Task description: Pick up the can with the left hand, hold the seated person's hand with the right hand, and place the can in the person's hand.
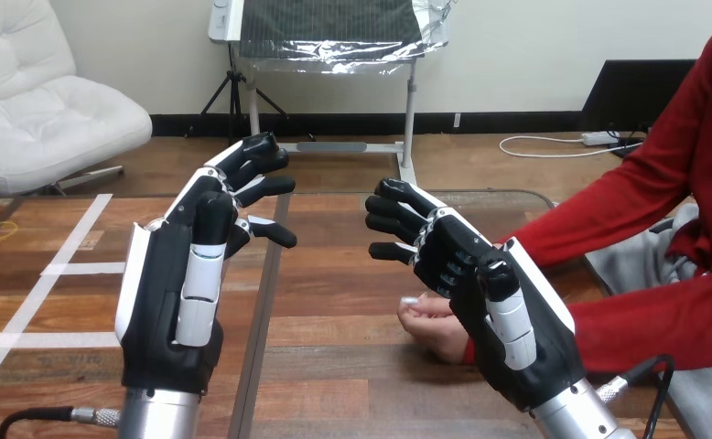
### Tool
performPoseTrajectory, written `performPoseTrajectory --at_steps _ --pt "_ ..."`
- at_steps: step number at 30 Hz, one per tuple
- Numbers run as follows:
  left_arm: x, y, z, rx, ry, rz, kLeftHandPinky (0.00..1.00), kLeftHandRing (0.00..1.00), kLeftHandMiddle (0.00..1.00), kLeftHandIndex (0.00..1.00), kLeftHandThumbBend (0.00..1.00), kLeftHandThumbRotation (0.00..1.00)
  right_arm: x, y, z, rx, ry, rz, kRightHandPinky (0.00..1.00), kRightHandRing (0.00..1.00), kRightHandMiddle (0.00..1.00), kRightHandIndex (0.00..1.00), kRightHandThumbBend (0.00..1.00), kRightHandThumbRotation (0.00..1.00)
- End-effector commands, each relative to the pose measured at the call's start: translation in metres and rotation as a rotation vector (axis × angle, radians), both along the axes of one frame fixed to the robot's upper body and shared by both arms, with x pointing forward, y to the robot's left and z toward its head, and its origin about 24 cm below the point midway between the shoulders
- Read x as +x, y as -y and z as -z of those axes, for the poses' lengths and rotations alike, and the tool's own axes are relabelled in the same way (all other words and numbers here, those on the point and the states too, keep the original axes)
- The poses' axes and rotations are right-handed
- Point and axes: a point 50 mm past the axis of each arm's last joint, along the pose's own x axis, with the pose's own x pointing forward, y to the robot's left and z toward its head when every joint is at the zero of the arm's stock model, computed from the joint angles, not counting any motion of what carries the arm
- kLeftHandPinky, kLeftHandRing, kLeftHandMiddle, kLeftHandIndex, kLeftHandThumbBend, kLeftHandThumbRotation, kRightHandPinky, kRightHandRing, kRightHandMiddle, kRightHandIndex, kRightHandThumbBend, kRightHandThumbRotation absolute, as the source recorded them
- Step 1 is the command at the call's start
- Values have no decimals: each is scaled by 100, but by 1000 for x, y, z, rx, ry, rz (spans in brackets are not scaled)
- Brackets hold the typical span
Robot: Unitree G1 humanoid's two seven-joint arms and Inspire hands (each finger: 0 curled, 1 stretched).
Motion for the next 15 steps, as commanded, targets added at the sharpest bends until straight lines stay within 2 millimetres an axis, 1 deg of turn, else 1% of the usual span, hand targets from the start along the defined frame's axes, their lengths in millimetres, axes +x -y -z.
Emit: performPoseTrajectory --at_steps 1,7,8,15 --pt "4 2 -13 -7 75 5 54 74 77 78 61 100 8 1 -18 10 81 7 82 88 88 89 86 100" --pt "4 2 -12 -13 73 11 60 75 78 78 62 100 9 1 -18 10 81 3 82 88 88 89 86 100" --pt "4 2 -12 -13 72 12 63 76 78 78 63 100 9 1 -18 10 82 4 82 88 88 89 86 100" --pt "4 3 -12 -11 70 17 72 78 79 80 64 100 9 1 -18 10 80 3 81 88 88 89 85 100"
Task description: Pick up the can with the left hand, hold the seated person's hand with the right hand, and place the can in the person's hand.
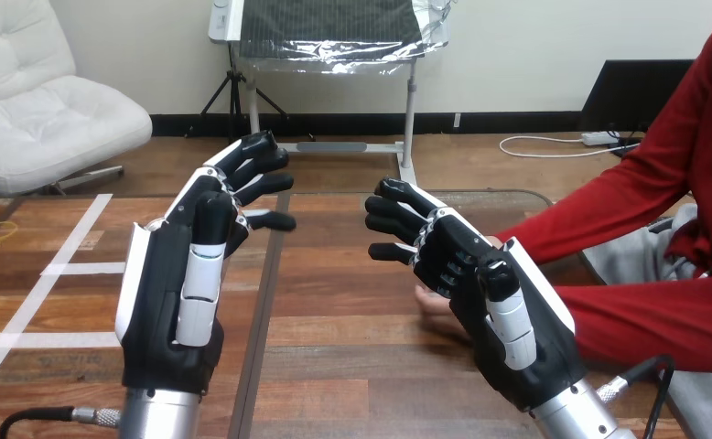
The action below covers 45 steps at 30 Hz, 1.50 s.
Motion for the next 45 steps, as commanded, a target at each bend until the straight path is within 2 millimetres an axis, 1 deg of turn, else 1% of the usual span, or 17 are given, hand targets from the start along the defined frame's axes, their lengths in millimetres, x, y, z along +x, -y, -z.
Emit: performPoseTrajectory --at_steps 1,10,13,16,24,27,29,33,37,38,45 --pt "4 2 -12 -6 69 16 75 79 80 80 65 100 9 1 -18 9 81 3 81 88 88 89 85 100" --pt "4 2 -12 0 62 20 84 82 82 82 66 100 8 2 -18 9 79 2 81 89 88 90 85 100" --pt "4 1 -12 5 64 18 85 83 83 83 66 100 8 2 -18 8 77 3 81 89 88 90 85 100" --pt "4 1 -12 16 65 10 85 83 83 83 66 100 8 2 -17 8 75 2 81 89 88 90 85 100" --pt "4 -4 -14 54 65 -23 79 83 83 83 69 100 9 1 -17 8 74 2 81 89 89 90 85 100" --pt "6 -10 -16 75 70 -48 81 84 85 85 70 99 9 1 -17 10 72 2 82 89 89 90 85 100" --pt "6 -12 -17 82 73 -62 81 85 85 85 72 97 9 1 -17 11 71 2 82 89 89 90 85 100" --pt "7 -20 -19 108 89 -109 82 85 86 86 72 94 9 1 -17 10 71 1 82 89 89 90 85 100" --pt "8 -27 -21 125 97 -148 85 88 88 87 69 93 9 1 -17 7 72 1 82 89 89 89 85 100" --pt "8 -28 -21 127 97 -154 89 90 88 88 68 93 9 1 -17 7 72 1 82 89 89 89 85 100" --pt "10 -42 -24 148 109 -218 97 93 90 89 66 95 9 1 -17 5 72 0 82 89 89 89 85 100"
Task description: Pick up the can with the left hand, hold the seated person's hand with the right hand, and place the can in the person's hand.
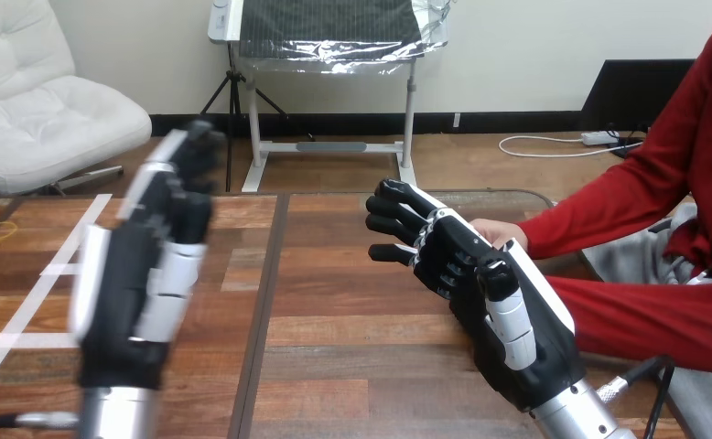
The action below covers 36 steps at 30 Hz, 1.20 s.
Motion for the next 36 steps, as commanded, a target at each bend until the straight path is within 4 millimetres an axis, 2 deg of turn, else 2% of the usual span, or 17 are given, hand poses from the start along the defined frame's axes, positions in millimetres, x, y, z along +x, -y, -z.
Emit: performPoseTrajectory --at_steps 1,9,21,29,36 --pt "10 -10 -19 31 100 -40 98 94 91 90 66 95 9 1 -17 5 77 1 82 89 89 90 85 100" --pt "14 -25 -20 44 98 -97 100 96 92 90 66 92 10 1 -17 5 72 -4 82 90 89 90 85 100" --pt "23 -42 -22 60 97 -161 100 92 88 86 67 80 11 0 -16 -1 74 -12 82 89 89 90 87 100" --pt "30 -51 -21 102 68 -193 98 91 88 87 76 77 11 0 -17 -2 78 -11 82 89 89 90 87 100" --pt "37 -57 -21 139 48 -194 96 92 90 89 75 75 11 -1 -17 2 77 -10 82 89 89 90 87 100"
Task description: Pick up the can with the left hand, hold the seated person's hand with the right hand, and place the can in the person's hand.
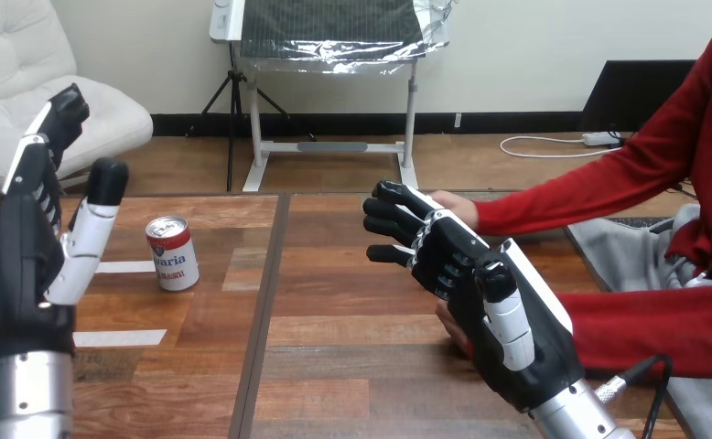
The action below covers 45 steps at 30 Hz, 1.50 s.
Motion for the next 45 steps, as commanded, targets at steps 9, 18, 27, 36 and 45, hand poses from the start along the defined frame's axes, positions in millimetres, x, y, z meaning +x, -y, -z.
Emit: performPoseTrajectory --at_steps 9,18,27,36,45 --pt "25 -12 -13 85 14 5 98 95 93 90 73 69 11 0 -18 10 80 -5 82 89 89 90 87 100" --pt "36 -16 -10 115 -34 -4 95 94 93 91 69 62 11 0 -18 10 82 -1 82 89 88 89 87 100" --pt "48 -20 -9 122 -80 -11 92 95 93 91 69 53 11 0 -18 11 81 -3 81 89 88 89 87 100" --pt "62 -25 -8 142 -142 -24 93 97 96 93 74 48 11 0 -19 8 85 -4 80 89 88 89 88 100" --pt "76 -30 -8 186 -197 -50 93 97 97 95 78 46 12 0 -19 8 86 -7 80 89 88 89 87 100"
